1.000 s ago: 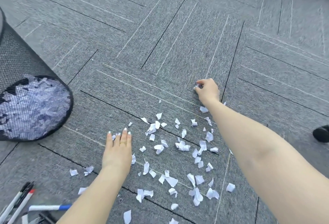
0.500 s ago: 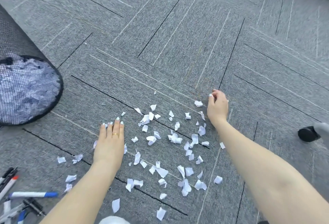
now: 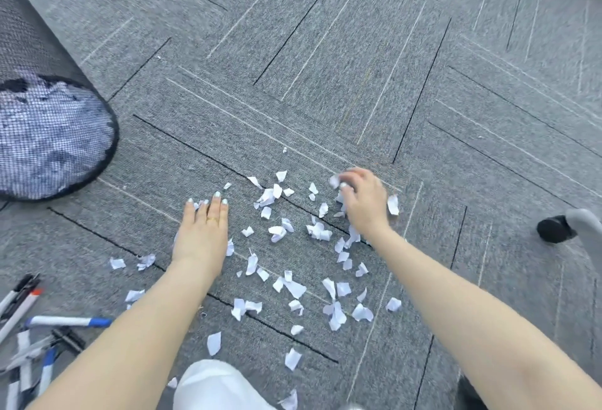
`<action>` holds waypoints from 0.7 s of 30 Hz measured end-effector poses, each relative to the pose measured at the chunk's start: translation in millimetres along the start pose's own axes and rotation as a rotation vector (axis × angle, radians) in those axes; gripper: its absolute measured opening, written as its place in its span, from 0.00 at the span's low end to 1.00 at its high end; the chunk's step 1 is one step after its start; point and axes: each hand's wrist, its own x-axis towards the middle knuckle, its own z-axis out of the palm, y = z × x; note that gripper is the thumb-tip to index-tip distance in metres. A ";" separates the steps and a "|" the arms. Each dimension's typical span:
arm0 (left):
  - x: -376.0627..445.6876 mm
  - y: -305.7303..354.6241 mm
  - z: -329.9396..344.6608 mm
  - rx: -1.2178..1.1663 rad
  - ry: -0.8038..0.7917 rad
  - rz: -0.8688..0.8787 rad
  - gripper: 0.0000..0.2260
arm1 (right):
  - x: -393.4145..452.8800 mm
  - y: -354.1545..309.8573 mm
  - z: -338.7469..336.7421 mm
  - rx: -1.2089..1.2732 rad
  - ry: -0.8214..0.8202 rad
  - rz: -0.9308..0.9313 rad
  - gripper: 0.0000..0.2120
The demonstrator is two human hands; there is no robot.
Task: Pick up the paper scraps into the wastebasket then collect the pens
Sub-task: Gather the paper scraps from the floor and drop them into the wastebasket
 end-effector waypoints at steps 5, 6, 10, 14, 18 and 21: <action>2.7 -4.6 2.7 -0.064 0.041 0.019 0.35 | -30.5 4.8 7.6 0.095 0.247 0.005 0.09; 2.5 -6.0 3.5 -0.080 0.042 0.022 0.35 | -24.7 12.5 0.7 0.123 0.327 0.184 0.09; 2.4 -7.5 5.5 -0.153 0.073 0.028 0.34 | -30.5 27.5 1.2 0.068 0.269 0.431 0.13; 1.8 -13.8 6.8 -0.304 0.097 0.058 0.33 | -76.2 -11.3 28.3 0.175 -0.019 0.011 0.12; -4.2 -21.1 14.9 -0.795 0.175 -0.003 0.30 | -58.7 -17.1 20.4 0.268 0.189 0.124 0.13; -14.1 -23.7 35.2 -0.989 0.427 -0.089 0.23 | -33.2 -9.7 16.7 0.123 0.172 0.268 0.15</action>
